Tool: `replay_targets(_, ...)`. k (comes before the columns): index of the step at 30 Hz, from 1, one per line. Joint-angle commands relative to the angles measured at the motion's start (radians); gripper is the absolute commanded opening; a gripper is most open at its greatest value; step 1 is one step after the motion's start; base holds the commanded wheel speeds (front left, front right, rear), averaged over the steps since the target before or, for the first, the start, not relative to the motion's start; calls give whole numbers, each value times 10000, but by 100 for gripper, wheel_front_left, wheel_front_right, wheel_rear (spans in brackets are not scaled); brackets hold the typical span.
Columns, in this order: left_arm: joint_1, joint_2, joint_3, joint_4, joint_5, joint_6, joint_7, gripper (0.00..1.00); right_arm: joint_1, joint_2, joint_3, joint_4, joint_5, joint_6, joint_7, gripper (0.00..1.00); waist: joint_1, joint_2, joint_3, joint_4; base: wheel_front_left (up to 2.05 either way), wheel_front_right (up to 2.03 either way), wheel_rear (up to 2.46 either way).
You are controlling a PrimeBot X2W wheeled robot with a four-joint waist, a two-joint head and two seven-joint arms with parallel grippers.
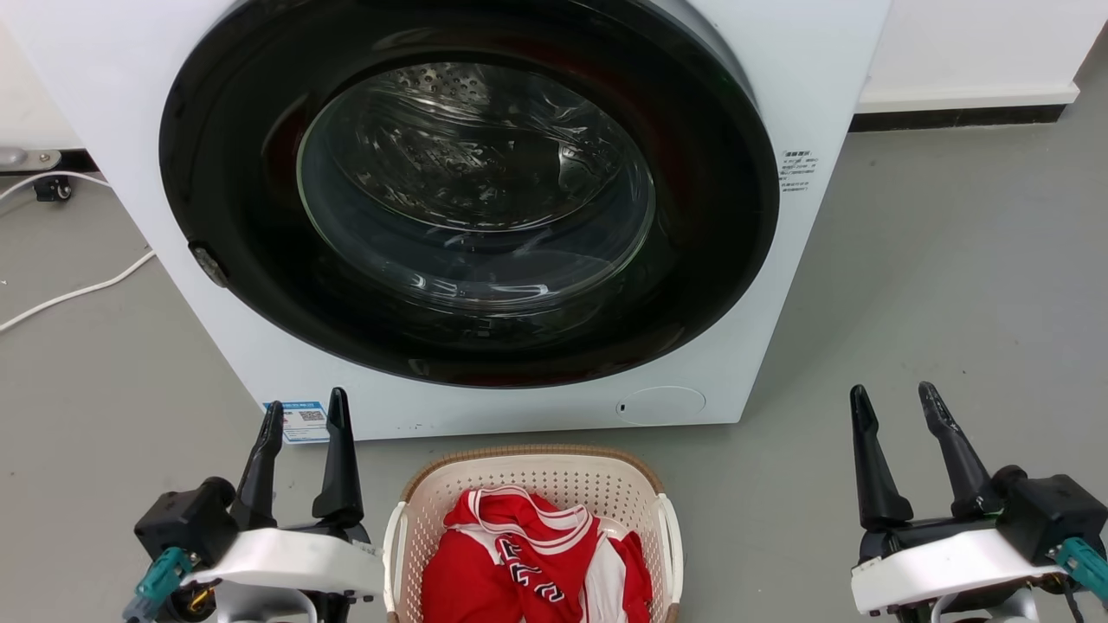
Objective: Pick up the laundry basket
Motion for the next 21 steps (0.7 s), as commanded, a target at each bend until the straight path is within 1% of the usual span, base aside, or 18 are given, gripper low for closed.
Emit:
replay_targets(1,55,35,-20,-84,328,20,-123,100,24,-35,15,-129,-304,0,-95,100,0,0,-4,0,0,0,0)
replay_targets(9,128,37,-51,-126,1029,74,-278,100,116,-37,-4,-211,-1068,-1,-263,100,0,0,3,0,0,0,0)
replay_targets(21,231,39,-113,-65,1915,153,-518,100,230,-38,1,-297,-1834,-1,-509,100,0,0,38,25,0,0,0)
